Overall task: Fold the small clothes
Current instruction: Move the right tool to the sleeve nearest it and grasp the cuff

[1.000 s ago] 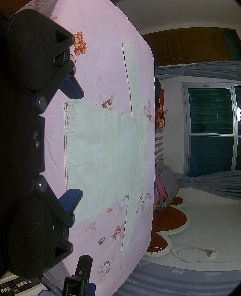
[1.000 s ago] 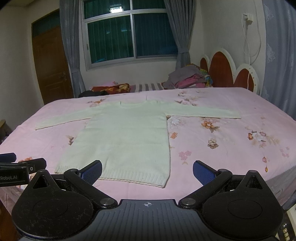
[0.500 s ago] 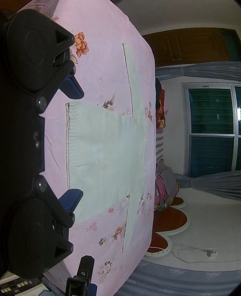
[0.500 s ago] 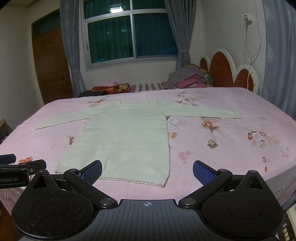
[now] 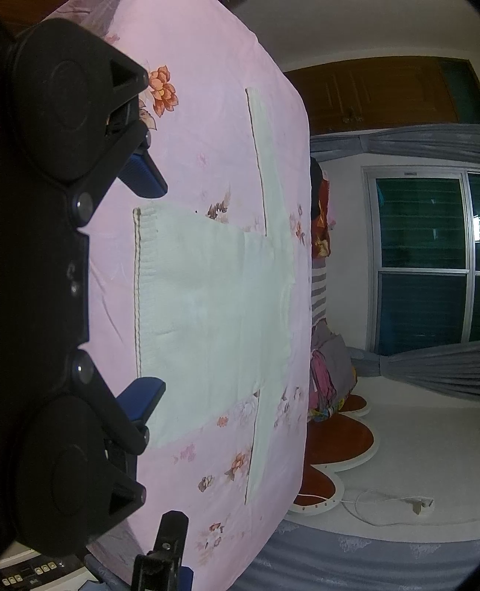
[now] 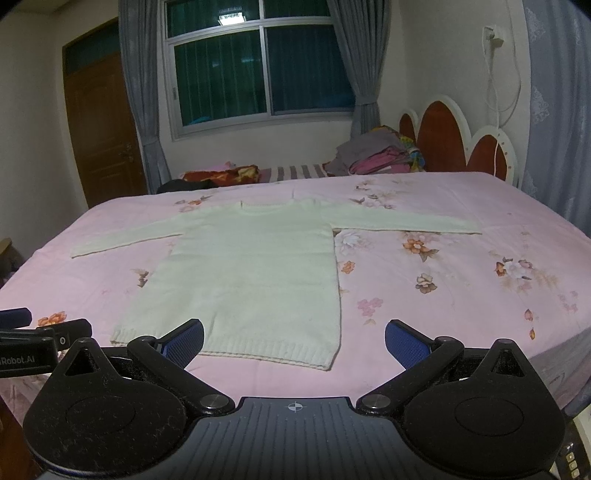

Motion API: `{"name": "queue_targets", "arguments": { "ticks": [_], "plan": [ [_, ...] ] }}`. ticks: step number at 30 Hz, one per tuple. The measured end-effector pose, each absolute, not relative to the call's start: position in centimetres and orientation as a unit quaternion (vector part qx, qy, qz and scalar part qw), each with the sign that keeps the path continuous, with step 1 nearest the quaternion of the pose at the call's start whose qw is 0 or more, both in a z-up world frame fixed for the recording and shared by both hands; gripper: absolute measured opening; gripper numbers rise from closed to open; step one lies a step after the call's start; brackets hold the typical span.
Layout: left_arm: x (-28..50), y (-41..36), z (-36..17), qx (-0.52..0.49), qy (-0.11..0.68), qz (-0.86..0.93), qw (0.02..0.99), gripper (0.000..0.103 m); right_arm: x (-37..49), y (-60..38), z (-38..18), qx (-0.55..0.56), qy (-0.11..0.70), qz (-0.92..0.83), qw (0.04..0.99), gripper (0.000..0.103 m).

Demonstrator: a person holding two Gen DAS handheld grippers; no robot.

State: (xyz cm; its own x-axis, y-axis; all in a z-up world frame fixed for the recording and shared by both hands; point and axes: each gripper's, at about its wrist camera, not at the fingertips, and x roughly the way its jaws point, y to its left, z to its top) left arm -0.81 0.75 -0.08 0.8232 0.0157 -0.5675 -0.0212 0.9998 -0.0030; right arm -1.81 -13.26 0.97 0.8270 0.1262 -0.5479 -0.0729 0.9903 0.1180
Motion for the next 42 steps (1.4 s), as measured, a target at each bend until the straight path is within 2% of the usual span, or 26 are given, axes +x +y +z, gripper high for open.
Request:
{"name": "queue_targets", "arguments": {
  "ticks": [17, 32, 42],
  "plan": [
    [3.1, 1.6, -0.9, 0.014, 0.298, -0.016, 0.954, 0.103, 1.7, -12.8, 0.8, 0.052, 0.287, 0.036, 0.956, 0.103],
    [15.5, 3.2, -0.6, 0.029, 0.303, -0.068, 0.95, 0.103, 12.8, -13.7, 1.1, 0.094, 0.27, -0.028, 0.958, 0.103],
    [20.6, 3.4, -1.0, 0.043, 0.303, -0.104, 0.946, 0.103, 16.9, -15.3, 2.1, 0.092, 0.24, -0.085, 0.963, 0.103]
  ]
}}
